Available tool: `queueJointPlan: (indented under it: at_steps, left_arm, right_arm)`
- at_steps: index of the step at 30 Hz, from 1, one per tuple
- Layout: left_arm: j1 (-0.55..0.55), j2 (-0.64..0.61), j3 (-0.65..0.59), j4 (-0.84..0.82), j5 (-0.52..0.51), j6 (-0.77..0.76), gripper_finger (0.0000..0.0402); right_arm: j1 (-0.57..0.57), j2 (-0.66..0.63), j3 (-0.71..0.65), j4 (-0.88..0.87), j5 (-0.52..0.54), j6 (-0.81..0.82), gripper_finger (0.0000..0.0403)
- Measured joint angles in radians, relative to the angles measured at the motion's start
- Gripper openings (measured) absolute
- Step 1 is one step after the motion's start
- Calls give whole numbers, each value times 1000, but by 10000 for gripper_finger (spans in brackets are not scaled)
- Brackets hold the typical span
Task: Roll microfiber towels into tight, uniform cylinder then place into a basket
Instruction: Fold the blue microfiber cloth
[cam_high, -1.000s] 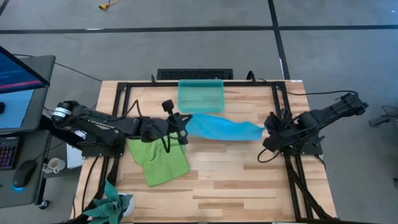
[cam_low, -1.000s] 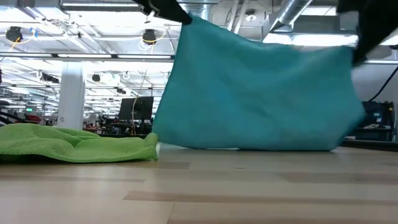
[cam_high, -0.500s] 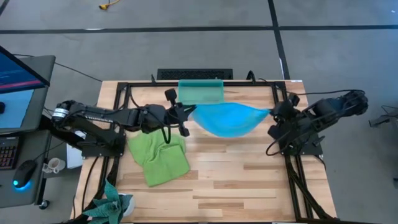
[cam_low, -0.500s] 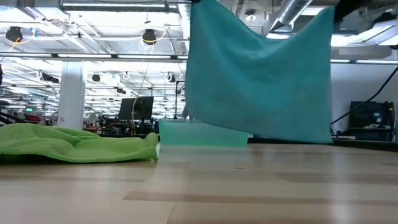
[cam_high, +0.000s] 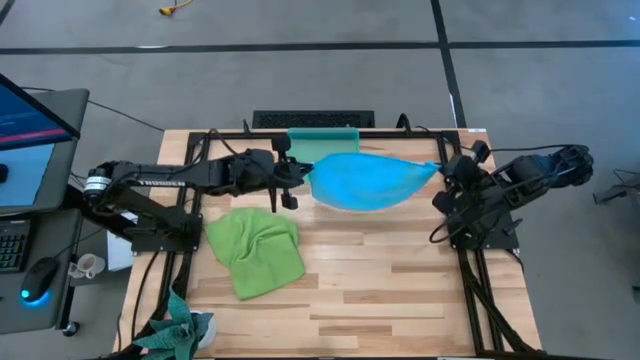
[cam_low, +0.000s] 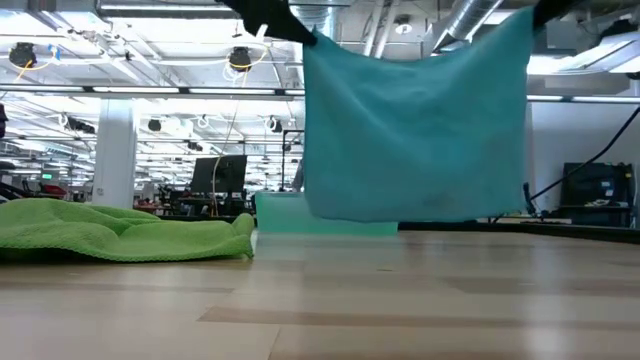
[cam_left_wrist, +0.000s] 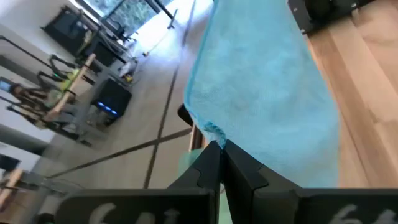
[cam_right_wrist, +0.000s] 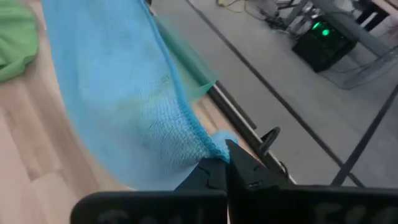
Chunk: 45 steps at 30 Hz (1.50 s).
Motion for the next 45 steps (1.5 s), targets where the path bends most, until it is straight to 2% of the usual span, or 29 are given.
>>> queueJointPlan:
  at_steps: [3, 9, 13, 19, 23, 26, 36, 42, 45]
  left_arm:
    - [16, 0, 0, -45, 54, -52, 1]
    - [-38, 8, 0, -223, 192, -271, 1]
    - [-105, 25, -4, -316, 193, -423, 1]
    - [-191, 57, -6, -394, 189, -594, 1]
    - [-234, 90, -6, -422, 113, -702, 1]
    - [-259, 126, -6, -421, 99, -804, 1]
    - [-370, 329, -5, -350, 119, -889, 1]
    - [-475, 418, -6, -336, 117, -986, 1]
    - [-514, 438, -5, -327, 109, -1030, 1]
  right_arm:
    - [4, 18, -3, 3, -14, 33, 4]
    - [59, 65, -118, 32, -217, 137, 8]
    - [121, 127, -207, 30, -350, 242, 4]
    - [219, 244, -249, 72, -464, 391, 7]
    - [283, 327, -249, 143, -549, 435, 3]
    - [335, 393, -249, 192, -617, 500, 7]
    - [494, 598, -248, 266, -769, 748, 5]
    - [536, 701, -247, 451, -795, 816, 9]
    - [529, 749, -248, 459, -844, 811, 4]
